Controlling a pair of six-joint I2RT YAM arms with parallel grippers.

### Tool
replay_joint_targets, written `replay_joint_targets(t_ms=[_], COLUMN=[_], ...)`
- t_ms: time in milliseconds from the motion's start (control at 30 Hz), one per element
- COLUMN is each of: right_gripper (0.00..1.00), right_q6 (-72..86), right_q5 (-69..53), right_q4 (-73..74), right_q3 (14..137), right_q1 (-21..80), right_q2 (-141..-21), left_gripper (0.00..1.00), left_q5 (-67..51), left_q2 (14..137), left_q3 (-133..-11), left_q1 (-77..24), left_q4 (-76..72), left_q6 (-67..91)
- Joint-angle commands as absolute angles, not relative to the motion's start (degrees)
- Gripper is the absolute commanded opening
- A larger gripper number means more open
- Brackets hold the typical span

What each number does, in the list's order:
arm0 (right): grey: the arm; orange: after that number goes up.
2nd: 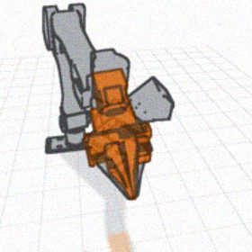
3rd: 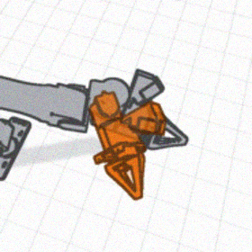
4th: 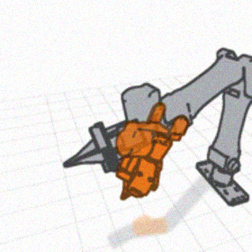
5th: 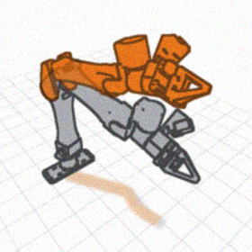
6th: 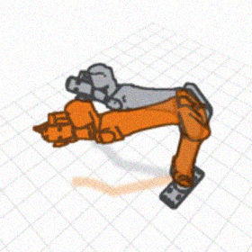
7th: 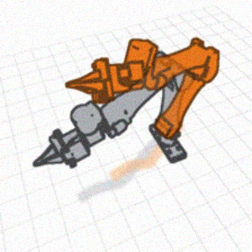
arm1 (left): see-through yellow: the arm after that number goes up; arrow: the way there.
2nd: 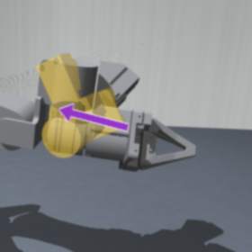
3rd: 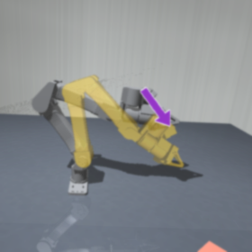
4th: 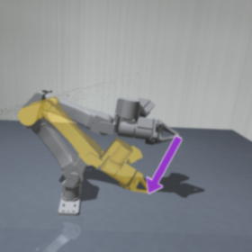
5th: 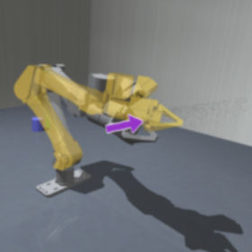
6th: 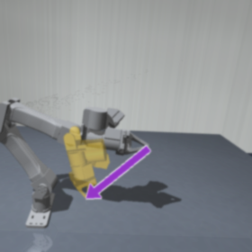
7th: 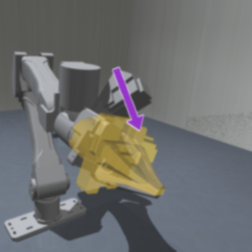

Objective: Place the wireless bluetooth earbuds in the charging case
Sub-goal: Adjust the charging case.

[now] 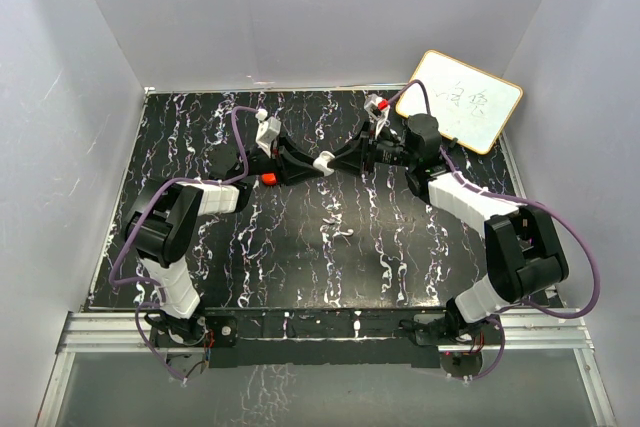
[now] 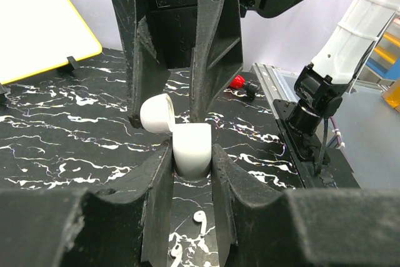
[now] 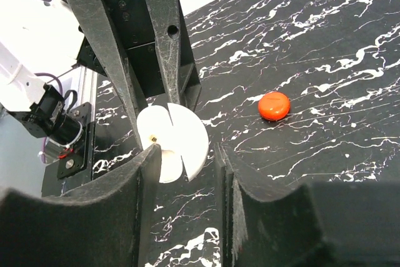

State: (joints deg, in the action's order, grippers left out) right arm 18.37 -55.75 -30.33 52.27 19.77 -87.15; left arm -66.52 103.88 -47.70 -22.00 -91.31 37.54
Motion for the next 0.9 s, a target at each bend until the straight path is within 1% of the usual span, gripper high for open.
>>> replay_joint_targets(t_ms=[0, 267, 500, 567, 733, 867], right_gripper=[0.35, 0.19, 0.1, 0.09, 0.09, 0.08], right_q6=[17.3, 17.1, 12.6, 10.9, 5.5, 2.3], right_q5=[-55.1, -54.8, -54.1, -53.7, -53.0, -53.1], right_q4=[-31.8, -31.9, -26.9, -24.4, -18.0, -14.2], right_q3=[55.6, 55.7, 57.2, 57.8, 59.6, 61.1], right_q1=[20.3, 20.3, 20.4, 20.4, 20.3, 20.4], right_q2=[-87.5, -87.5, -87.5, -87.5, -87.6, -88.4], left_gripper=[0.0, 0.0, 0.01, 0.09, 0.18, 0.21], left_q5=[-68.0, -68.5, -70.0, -70.3, -70.9, -71.7], left_q2=[102.0, 102.8, 104.9, 105.7, 107.0, 107.7], left_q3=[-49.4, -49.7, -49.5, -49.7, -49.8, -49.9], left_q1=[-23.1, -23.1, -23.1, -23.1, -23.1, -23.1], left_q4=[-102.4, -102.4, -102.4, -102.4, -102.3, -102.3], left_q6=[37.5, 38.2, 39.4, 40.0, 40.5, 40.8])
